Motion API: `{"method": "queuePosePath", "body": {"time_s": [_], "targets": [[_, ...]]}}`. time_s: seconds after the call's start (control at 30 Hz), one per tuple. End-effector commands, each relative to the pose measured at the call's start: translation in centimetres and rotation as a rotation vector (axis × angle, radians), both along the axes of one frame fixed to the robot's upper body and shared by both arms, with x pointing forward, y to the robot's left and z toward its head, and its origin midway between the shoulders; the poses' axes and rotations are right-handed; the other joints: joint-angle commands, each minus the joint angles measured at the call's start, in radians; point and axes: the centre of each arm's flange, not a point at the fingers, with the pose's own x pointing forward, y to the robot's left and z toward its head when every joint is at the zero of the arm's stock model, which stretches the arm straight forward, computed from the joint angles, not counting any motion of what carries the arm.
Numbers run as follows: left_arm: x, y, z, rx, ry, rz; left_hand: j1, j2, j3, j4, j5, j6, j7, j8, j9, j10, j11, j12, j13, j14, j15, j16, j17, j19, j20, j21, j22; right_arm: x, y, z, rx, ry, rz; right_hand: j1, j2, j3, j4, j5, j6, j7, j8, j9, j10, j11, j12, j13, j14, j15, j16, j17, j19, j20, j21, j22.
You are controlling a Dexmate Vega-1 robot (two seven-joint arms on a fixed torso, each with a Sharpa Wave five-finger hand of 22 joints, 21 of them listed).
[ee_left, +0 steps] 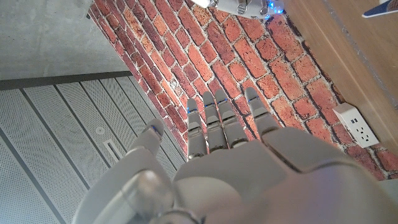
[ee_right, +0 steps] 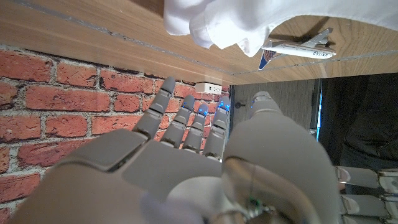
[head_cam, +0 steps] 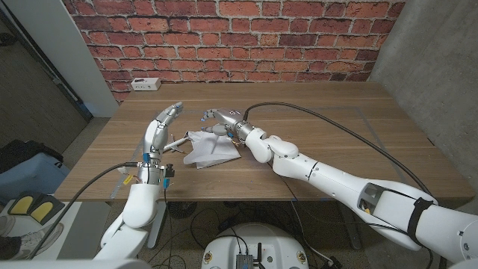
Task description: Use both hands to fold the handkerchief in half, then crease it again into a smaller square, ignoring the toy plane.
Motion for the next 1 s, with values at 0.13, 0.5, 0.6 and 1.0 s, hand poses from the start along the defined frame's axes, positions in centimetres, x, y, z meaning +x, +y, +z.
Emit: {"method": "queuePosePath", "body": {"time_s": [0.13,0.5,0.6,1.0], "targets": [[0.0,-0.1,-0.1,0.021,-0.015,0.033,-0.001,0.006,0.009,-0.002,-0.001,0.006,-0.001,0.005,-0.001,0.009,0.002,0.005,0.0,0.015,-0.003,0.005,0.004,0.002,0.004,0.004,0.002,2.2,0.9,0.4,-0.045,0.052,-0.058,-0.01,-0.002,0.002,0.004,-0.006,-0.011,0.008,-0.005,0.006,-0.016,0.002,0.0,-0.001,-0.015,-0.039,-0.005,0.003,-0.008,-0.001,-0.006,0.002],[0.1,-0.2,0.3,0.029,-0.018,0.035,-0.002,0.003,0.011,-0.003,-0.001,0.003,-0.003,0.004,-0.001,0.008,0.002,0.005,0.0,0.016,-0.003,0.005,0.004,0.001,0.005,0.004,0.002,3.3,1.1,0.2,-0.083,0.089,-0.094,-0.019,-0.009,-0.002,0.005,-0.013,-0.012,0.012,0.0,0.006,-0.022,0.009,0.003,-0.001,-0.021,-0.031,-0.005,0.002,-0.01,0.0,-0.009,0.002],[0.1,-0.2,0.3,0.03,-0.018,0.036,-0.003,0.002,0.012,-0.004,-0.001,0.002,-0.003,0.003,-0.001,0.006,0.003,0.004,0.0,0.016,-0.003,0.004,0.003,-0.002,0.004,0.003,0.002,3.5,1.2,0.2,-0.09,0.1,-0.099,-0.023,-0.012,-0.003,0.005,-0.015,-0.012,0.014,0.001,0.007,-0.024,0.01,0.004,-0.001,-0.026,-0.028,-0.006,0.002,-0.013,0.003,-0.01,0.002],[0.2,-0.1,0.5,0.036,-0.015,0.037,-0.004,0.0,0.014,-0.005,-0.001,-0.002,-0.005,0.001,-0.001,0.001,0.001,0.002,0.0,0.014,-0.003,0.003,0.003,-0.001,0.004,0.004,0.001,3.9,1.4,0.0,-0.14,0.112,-0.127,-0.03,-0.013,-0.003,0.0,-0.023,0.048,0.025,0.028,0.009,-0.029,0.02,0.014,-0.002,-0.036,-0.022,-0.001,-0.002,-0.027,0.008,-0.022,0.003]]}}
